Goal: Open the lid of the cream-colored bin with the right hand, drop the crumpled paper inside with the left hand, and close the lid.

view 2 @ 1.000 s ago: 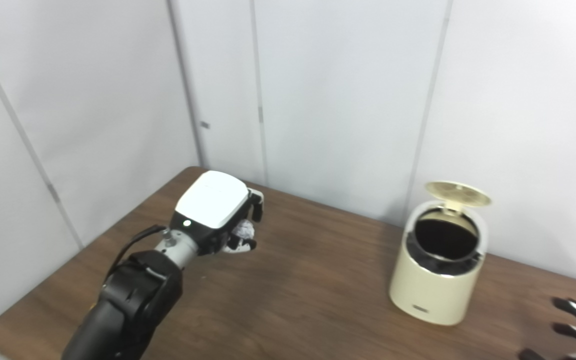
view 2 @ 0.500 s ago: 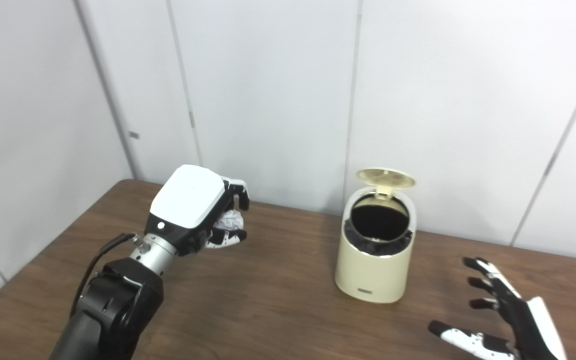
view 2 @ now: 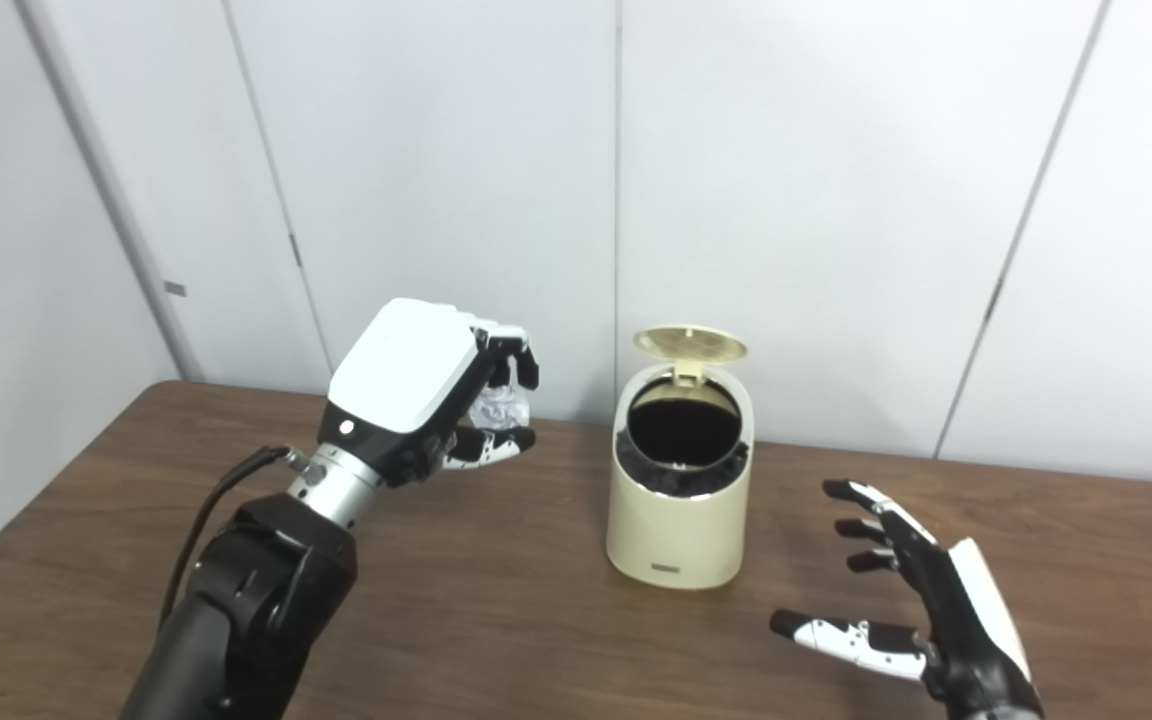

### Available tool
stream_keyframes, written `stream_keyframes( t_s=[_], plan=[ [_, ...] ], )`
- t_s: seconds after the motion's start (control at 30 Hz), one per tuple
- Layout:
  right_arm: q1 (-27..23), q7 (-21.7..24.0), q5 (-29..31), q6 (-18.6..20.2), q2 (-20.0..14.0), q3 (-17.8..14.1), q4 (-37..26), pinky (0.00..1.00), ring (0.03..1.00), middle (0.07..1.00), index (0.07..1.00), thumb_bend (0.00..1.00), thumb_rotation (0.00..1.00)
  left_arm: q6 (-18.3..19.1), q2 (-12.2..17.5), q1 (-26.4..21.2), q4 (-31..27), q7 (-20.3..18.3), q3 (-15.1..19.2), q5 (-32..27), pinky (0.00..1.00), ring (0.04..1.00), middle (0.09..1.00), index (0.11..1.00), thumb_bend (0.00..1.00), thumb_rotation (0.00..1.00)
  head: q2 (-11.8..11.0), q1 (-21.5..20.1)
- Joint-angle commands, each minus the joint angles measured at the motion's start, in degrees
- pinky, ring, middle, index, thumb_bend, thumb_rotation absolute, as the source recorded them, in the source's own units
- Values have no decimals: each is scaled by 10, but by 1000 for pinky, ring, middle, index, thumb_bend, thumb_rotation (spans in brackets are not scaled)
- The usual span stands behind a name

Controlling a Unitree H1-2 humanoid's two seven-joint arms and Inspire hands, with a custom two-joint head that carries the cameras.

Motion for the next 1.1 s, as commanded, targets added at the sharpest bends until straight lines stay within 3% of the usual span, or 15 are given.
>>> stream_keyframes(
  t_s=[0.0, 0.53, 0.8, 1.07],
  plan=[
    [-15, -15, -3, -16, 4, 1, -11, 651, 793, 894, 806, 771, 255, -2, -3, -35, 4, 28, -6, 2, 558, 482, 454, 512, 524, 0, -1, -2],
    [-14, -29, -7, -18, 10, 3, -12, 683, 796, 897, 811, 766, 232, -12, -45, -89, 81, 93, -65, -7, 582, 481, 455, 512, 524, 0, -14, -32],
    [-12, -31, -15, -9, 13, 3, -18, 702, 813, 900, 814, 773, 266, -26, -54, -105, 135, 141, -83, -20, 494, 459, 446, 516, 523, 0, -16, -45],
    [-8, -32, -23, -9, 16, 3, -21, 685, 807, 902, 813, 772, 265, -30, -61, -118, 182, 173, -100, -27, 491, 460, 444, 516, 522, 0, -16, -55]
  ],
)
